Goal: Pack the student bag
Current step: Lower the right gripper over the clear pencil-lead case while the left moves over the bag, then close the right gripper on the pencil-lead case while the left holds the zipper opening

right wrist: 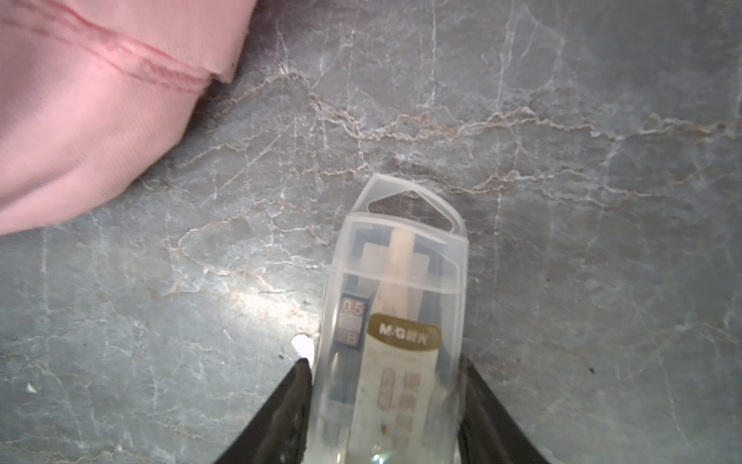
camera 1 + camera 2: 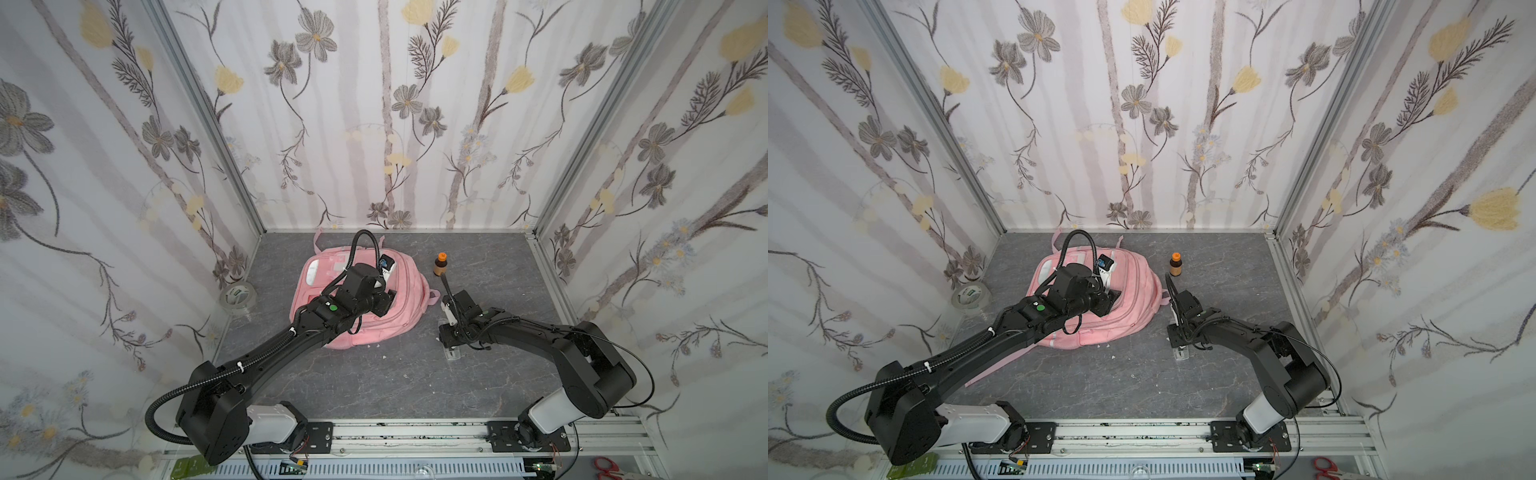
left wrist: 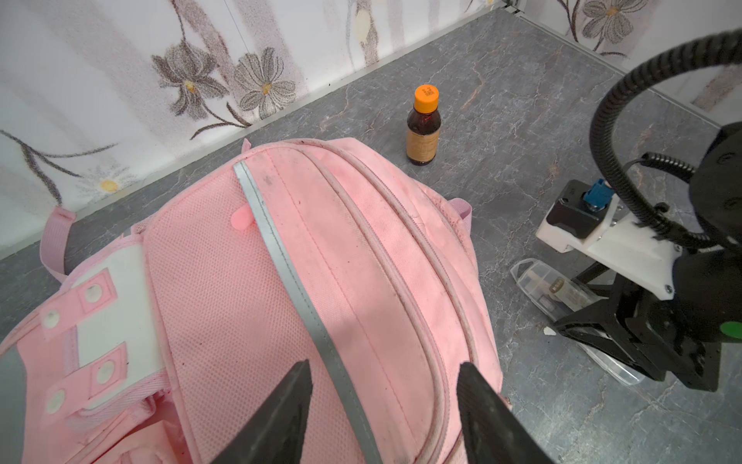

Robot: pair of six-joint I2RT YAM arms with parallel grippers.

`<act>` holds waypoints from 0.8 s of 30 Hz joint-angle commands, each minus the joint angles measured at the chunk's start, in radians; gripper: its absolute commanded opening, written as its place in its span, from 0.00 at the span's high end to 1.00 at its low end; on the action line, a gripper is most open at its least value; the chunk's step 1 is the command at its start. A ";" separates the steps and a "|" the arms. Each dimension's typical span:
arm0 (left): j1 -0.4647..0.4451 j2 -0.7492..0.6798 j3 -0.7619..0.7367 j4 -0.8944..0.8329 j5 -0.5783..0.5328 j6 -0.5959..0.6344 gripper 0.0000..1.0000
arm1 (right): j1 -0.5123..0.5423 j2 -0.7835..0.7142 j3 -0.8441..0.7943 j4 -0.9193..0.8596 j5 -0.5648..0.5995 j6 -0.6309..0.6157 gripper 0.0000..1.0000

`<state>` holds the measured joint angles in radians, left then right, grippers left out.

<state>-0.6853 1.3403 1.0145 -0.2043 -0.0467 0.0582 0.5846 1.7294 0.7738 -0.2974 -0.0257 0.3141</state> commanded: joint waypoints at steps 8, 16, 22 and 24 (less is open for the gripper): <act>0.000 0.109 0.103 -0.053 -0.082 -0.097 0.39 | -0.005 -0.047 -0.002 -0.092 -0.094 0.049 0.47; -0.005 0.224 0.211 -0.161 -0.137 -0.112 0.40 | -0.024 -0.127 -0.018 -0.096 -0.113 0.067 0.48; -0.013 0.263 0.270 -0.169 -0.090 -0.132 0.39 | -0.039 -0.180 -0.018 -0.099 -0.120 0.070 0.49; -0.026 0.277 0.290 -0.163 -0.087 -0.143 0.39 | -0.042 -0.183 -0.017 -0.097 -0.120 0.069 0.49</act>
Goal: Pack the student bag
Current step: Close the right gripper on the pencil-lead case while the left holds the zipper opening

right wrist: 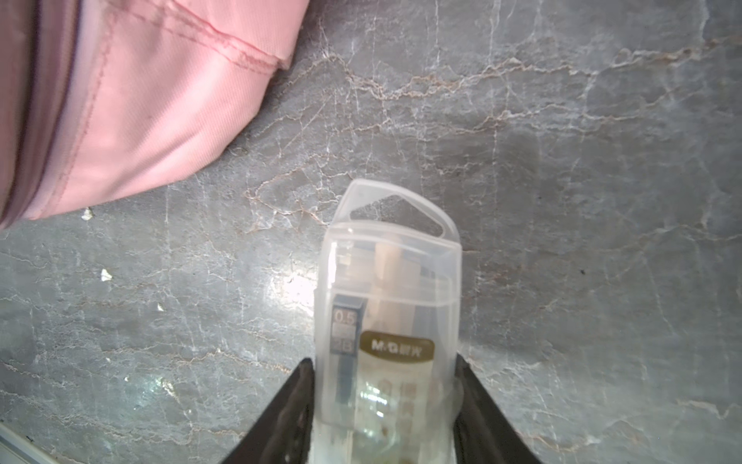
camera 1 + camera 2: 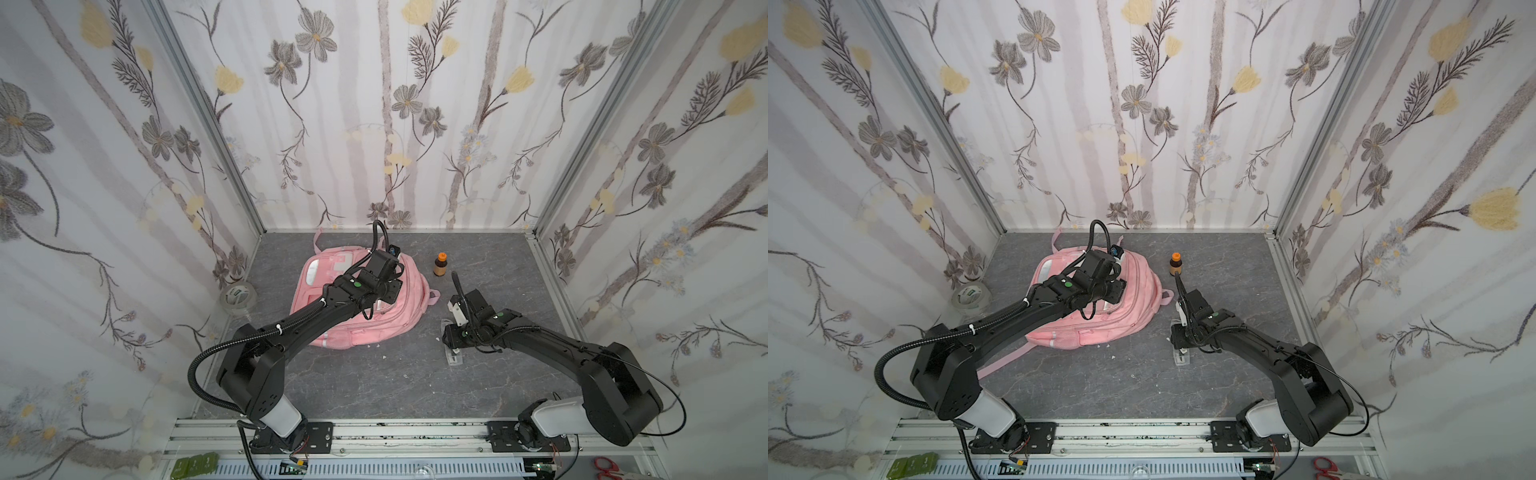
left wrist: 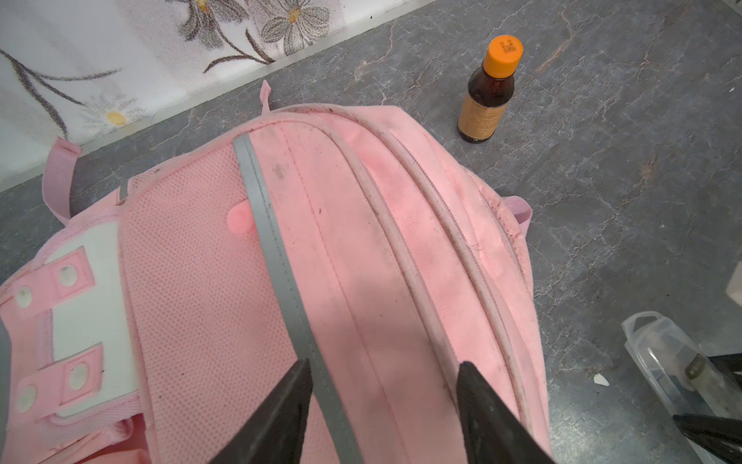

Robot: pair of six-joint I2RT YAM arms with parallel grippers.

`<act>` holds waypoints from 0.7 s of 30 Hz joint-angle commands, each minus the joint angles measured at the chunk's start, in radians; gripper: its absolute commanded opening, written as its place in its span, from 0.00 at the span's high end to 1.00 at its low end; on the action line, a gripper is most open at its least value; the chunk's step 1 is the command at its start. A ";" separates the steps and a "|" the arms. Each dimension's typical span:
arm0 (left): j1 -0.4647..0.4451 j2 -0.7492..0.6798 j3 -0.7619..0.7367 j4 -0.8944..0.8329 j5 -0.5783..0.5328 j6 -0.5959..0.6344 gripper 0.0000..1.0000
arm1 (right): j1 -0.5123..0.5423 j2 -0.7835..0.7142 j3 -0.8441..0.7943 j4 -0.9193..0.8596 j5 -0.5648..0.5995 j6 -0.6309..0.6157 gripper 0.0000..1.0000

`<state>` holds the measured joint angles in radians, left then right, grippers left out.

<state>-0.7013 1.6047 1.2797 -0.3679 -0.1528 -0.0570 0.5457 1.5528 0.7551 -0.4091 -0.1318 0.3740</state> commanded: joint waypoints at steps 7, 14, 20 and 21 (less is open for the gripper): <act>-0.029 0.084 0.075 -0.042 -0.025 -0.031 0.39 | -0.009 0.003 0.001 0.021 -0.023 0.000 0.49; -0.029 0.081 0.069 -0.070 -0.131 0.033 0.59 | -0.010 -0.009 -0.034 0.031 -0.027 0.003 0.50; -0.029 0.053 0.054 -0.062 -0.150 0.036 1.00 | -0.011 -0.009 -0.026 0.036 -0.030 0.006 0.51; -0.029 0.045 0.052 -0.059 -0.150 0.030 1.00 | -0.010 -0.008 -0.021 0.036 -0.032 0.007 0.51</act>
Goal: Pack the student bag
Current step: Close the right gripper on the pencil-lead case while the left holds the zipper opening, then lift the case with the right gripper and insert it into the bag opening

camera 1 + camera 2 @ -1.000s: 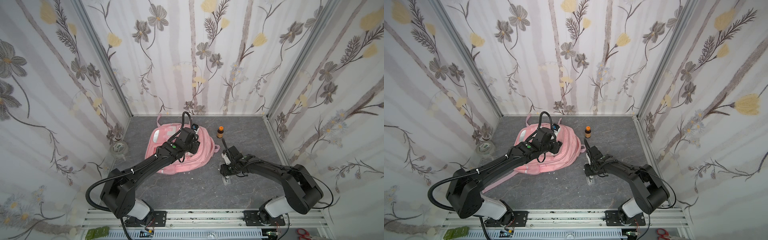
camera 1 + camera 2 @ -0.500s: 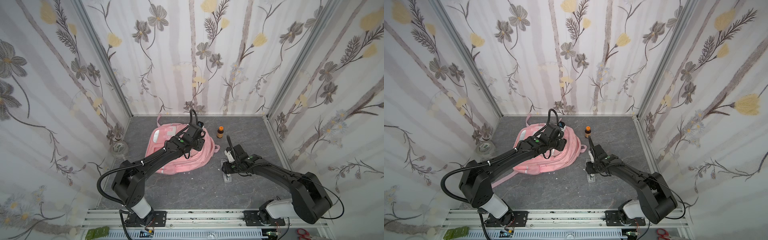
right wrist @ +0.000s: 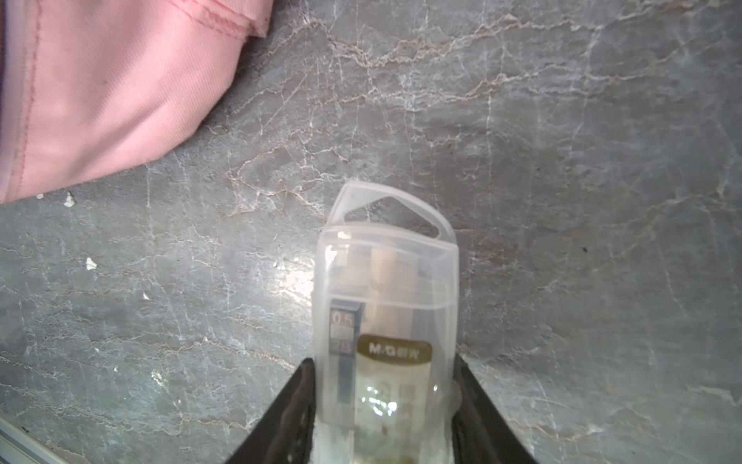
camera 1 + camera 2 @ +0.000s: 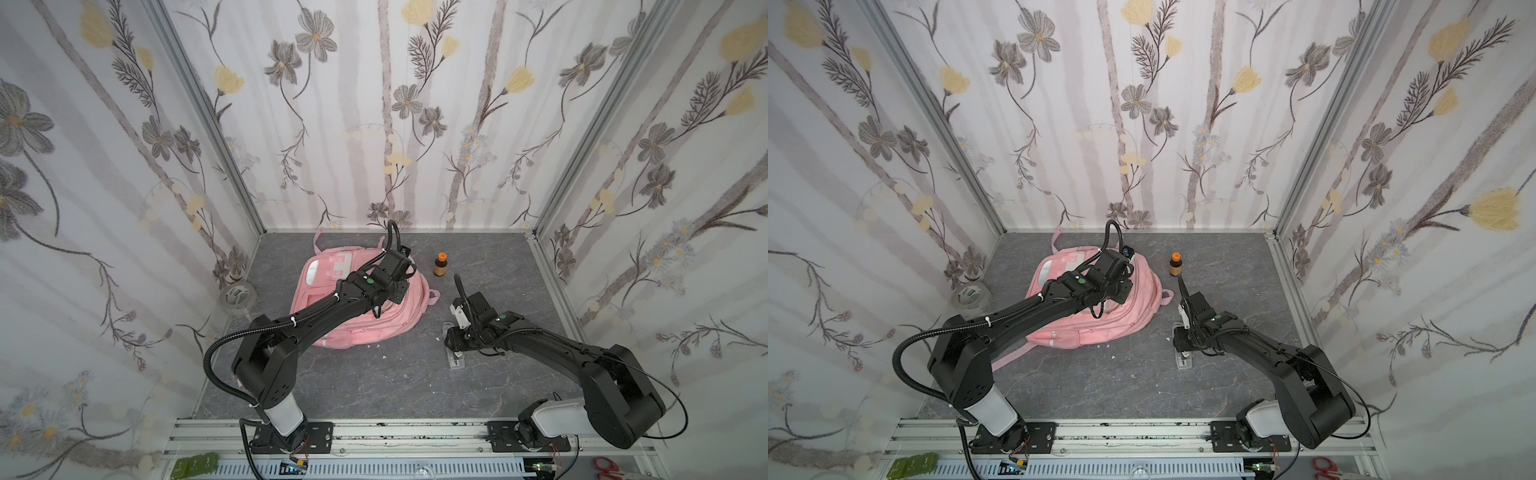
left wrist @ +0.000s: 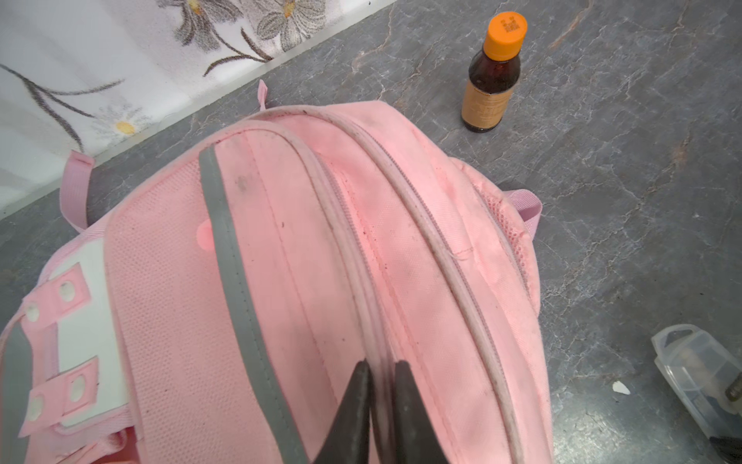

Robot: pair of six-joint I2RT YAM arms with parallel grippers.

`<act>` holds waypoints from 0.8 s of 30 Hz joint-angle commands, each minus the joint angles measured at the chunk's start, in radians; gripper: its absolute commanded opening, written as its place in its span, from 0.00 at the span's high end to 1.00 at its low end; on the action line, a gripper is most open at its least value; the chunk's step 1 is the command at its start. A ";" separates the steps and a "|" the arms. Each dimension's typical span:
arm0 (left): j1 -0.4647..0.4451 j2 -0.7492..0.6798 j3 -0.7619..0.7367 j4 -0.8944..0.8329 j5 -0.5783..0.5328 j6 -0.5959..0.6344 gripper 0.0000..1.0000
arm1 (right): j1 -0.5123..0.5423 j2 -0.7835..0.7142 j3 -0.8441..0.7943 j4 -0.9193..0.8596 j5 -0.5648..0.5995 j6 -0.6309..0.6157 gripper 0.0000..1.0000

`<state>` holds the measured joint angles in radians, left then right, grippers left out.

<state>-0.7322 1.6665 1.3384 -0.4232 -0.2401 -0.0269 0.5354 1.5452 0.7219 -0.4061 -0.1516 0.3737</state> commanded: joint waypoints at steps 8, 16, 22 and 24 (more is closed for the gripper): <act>0.002 -0.124 -0.048 0.083 -0.037 -0.033 1.00 | 0.000 -0.025 0.073 0.005 -0.043 0.022 0.51; 0.004 -0.242 -0.141 0.241 0.152 -0.051 1.00 | 0.003 -0.065 0.282 -0.107 -0.081 0.040 0.52; 0.004 -0.264 -0.157 0.276 0.225 -0.087 1.00 | 0.008 -0.009 0.486 -0.113 -0.165 0.108 0.52; 0.002 -0.269 -0.162 0.289 0.239 -0.091 1.00 | 0.016 0.023 0.528 -0.080 -0.192 0.156 0.52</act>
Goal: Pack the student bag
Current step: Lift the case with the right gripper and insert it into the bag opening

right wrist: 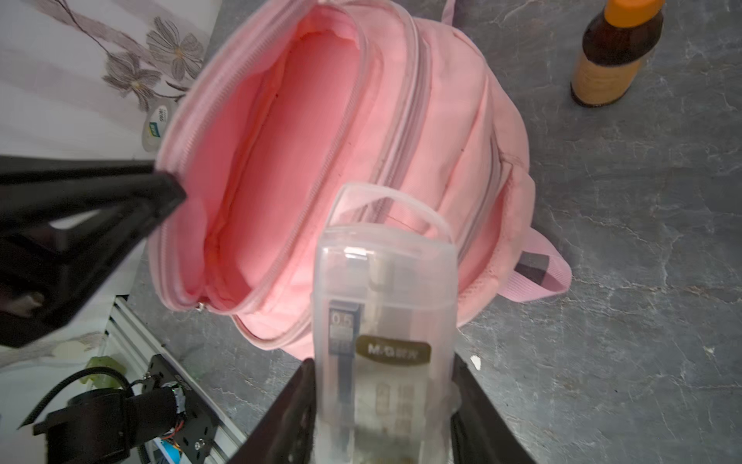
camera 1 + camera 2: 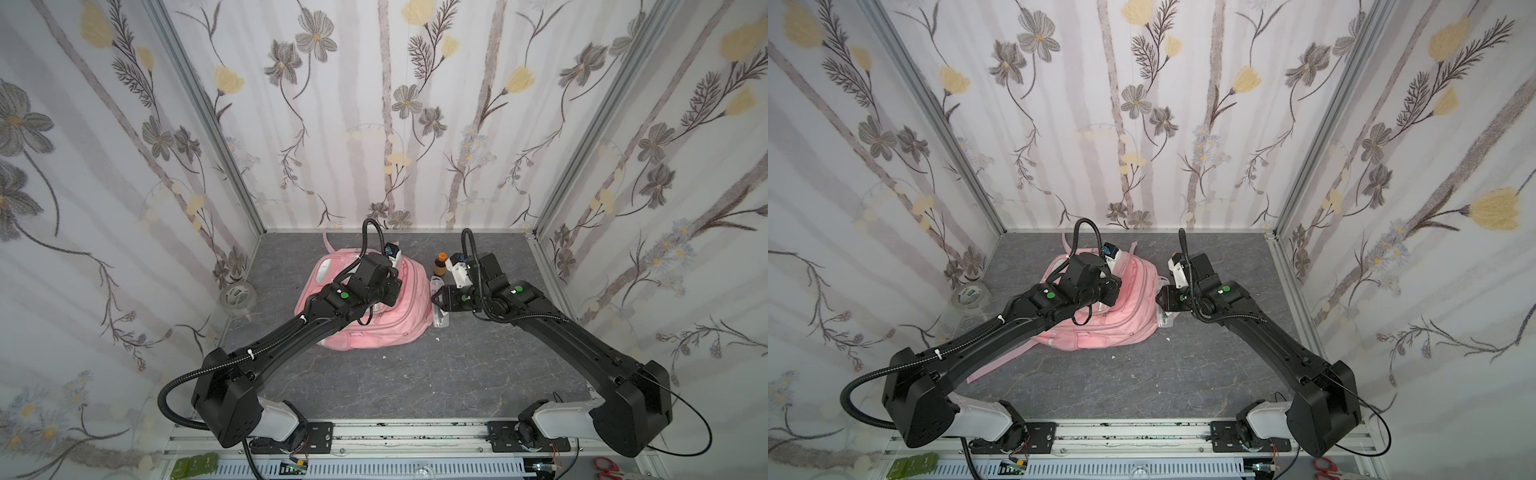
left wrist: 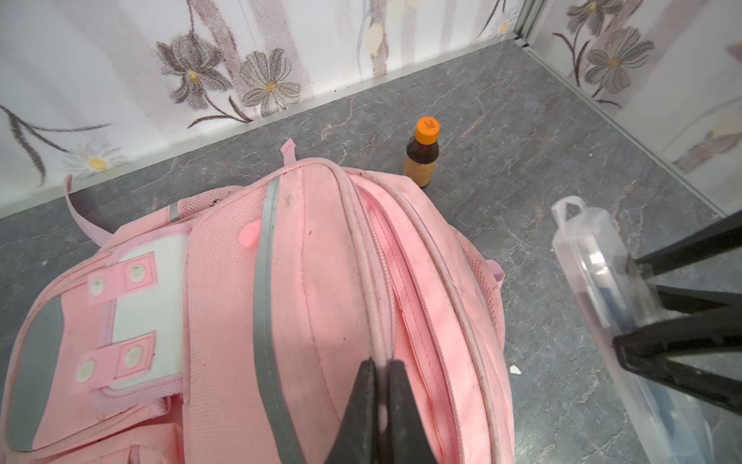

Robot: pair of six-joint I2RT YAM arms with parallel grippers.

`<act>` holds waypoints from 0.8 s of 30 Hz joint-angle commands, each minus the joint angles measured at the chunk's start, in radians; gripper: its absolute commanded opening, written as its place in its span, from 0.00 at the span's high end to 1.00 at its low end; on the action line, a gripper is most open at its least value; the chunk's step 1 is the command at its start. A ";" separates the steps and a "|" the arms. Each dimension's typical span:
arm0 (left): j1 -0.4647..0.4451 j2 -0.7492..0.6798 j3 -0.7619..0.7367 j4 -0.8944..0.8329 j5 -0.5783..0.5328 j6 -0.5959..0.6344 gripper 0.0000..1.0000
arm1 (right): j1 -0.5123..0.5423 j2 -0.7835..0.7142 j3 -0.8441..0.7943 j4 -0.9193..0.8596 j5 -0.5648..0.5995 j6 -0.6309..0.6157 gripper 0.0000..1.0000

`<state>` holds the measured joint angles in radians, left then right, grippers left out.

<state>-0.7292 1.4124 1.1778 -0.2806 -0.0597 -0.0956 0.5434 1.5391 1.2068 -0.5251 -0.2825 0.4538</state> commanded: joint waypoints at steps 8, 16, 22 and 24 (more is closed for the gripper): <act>0.000 -0.016 0.000 0.128 0.040 -0.019 1.00 | 0.042 0.209 0.127 0.238 -0.187 0.278 0.56; -0.001 -0.027 0.004 0.116 0.048 -0.044 1.00 | 0.056 0.284 0.143 0.397 -0.241 0.405 0.51; 0.000 -0.029 -0.001 0.132 0.046 -0.058 1.00 | 0.064 0.303 0.088 0.522 -0.321 0.487 0.39; 0.000 -0.024 0.000 0.136 0.041 -0.058 1.00 | 0.066 0.293 0.064 0.536 -0.316 0.497 0.37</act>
<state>-0.7280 1.3891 1.1702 -0.2588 -0.0566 -0.1421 0.5991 1.8397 1.2881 -0.1455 -0.5171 0.8951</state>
